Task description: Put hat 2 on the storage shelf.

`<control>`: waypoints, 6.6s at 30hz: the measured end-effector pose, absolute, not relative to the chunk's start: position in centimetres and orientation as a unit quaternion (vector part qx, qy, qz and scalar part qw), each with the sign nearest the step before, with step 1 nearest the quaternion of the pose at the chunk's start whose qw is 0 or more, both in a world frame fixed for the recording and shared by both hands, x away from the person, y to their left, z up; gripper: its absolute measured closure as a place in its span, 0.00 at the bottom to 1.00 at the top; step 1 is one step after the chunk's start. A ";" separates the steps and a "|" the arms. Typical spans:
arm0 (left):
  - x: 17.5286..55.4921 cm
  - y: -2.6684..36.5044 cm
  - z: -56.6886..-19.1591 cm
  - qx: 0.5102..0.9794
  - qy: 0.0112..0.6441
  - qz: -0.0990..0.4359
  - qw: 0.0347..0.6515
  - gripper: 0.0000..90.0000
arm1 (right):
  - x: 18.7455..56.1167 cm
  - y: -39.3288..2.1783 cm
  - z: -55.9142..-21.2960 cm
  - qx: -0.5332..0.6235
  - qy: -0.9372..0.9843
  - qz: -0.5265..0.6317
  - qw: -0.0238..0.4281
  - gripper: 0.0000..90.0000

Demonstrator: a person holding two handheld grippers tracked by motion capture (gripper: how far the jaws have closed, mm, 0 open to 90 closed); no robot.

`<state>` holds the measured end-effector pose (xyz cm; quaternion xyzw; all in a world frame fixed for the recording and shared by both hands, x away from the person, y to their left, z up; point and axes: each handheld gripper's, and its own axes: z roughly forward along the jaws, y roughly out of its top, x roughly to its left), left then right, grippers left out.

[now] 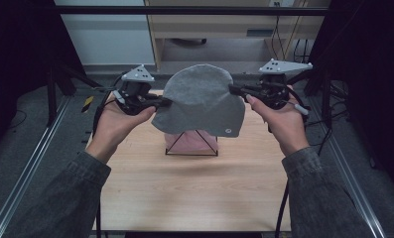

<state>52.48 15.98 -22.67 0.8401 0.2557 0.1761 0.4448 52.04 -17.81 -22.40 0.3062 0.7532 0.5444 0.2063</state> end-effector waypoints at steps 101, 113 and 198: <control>62.1 18.1 -30.6 0.806 0.323 0.210 0.450 0.97 | 60.5 -14.3 -29.6 0.334 0.770 0.504 0.201 1.00; 61.7 17.8 -32.2 0.815 0.319 0.201 0.440 0.97 | 60.4 -14.5 -31.7 0.344 0.777 0.494 0.187 1.00; 61.0 18.6 -41.0 0.812 0.373 0.189 0.406 0.71 | 60.1 -14.3 -37.2 0.397 0.782 0.458 0.143 0.90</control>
